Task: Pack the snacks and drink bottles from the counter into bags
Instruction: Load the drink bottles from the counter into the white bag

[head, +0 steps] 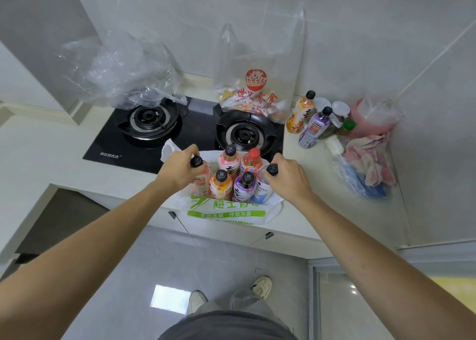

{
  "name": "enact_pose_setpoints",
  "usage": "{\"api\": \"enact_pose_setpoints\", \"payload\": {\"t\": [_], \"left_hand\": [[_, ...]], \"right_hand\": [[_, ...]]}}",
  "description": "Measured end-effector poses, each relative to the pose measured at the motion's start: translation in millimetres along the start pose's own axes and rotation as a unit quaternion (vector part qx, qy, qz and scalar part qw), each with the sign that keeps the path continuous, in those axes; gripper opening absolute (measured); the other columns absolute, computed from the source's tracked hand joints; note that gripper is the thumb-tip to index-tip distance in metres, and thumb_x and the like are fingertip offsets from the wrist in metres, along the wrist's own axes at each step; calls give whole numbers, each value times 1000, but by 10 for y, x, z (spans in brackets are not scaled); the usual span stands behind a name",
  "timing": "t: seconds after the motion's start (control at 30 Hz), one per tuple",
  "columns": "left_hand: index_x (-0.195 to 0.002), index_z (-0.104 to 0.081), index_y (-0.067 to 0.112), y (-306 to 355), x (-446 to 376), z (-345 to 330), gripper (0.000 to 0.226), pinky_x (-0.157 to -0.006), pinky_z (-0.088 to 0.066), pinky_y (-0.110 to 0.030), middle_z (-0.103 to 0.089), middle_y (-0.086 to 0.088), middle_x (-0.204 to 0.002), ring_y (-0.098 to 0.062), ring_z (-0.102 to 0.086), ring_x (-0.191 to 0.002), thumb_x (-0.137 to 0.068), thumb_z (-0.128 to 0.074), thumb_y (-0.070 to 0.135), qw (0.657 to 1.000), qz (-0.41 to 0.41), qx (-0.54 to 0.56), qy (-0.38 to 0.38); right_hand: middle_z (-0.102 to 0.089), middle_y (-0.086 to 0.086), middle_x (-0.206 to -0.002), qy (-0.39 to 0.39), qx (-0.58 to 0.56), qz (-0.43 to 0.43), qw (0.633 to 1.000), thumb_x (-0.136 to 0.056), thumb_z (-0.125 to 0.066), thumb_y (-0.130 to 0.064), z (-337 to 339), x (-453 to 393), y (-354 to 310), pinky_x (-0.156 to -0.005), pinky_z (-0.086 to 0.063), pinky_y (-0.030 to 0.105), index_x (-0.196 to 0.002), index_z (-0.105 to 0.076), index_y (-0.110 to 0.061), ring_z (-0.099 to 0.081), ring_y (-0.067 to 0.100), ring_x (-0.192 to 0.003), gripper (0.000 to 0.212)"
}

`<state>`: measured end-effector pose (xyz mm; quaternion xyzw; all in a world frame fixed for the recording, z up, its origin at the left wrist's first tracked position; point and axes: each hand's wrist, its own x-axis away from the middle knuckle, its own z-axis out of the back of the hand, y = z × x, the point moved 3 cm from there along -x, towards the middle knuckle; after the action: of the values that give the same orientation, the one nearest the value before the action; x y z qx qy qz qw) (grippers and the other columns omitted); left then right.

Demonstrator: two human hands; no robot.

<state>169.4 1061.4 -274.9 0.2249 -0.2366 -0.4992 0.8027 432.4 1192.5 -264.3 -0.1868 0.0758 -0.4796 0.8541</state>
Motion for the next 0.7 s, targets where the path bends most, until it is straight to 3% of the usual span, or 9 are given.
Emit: {"api": "enact_pose_setpoints", "payload": {"t": [0.1, 0.37, 0.7], "left_hand": [[-95, -49, 17, 18, -44, 19, 22, -62, -53, -38, -66, -4, -72, -18, -65, -62, -96, -68, 29, 999, -10, -35, -21], [-98, -52, 16, 63, -49, 7, 21, -52, -36, -26, -59, 2, -72, -12, -56, -64, -95, -68, 30, 992, -8, -110, -59], [-105, -55, 16, 109, -72, 71, 33, -57, -39, -30, -62, 0, -78, -17, -59, -69, -92, -66, 44, 976, -4, -205, -69]], "right_hand": [[-65, 10, -77, -11, -8, -1, 1000, -88, -72, -43, 9, -24, 19, -64, -53, 45, -89, -49, -12, -61, 39, -75, 38], [-65, 5, -79, -33, 2, -2, 999, -84, -73, -45, 2, -52, 56, -59, -48, 38, -90, -47, -20, -61, 33, -73, 36], [-62, 2, -76, -43, 24, -4, 999, -84, -66, -51, 58, -36, 75, -61, -50, 38, -89, -53, -20, -60, 31, -74, 34]]}}
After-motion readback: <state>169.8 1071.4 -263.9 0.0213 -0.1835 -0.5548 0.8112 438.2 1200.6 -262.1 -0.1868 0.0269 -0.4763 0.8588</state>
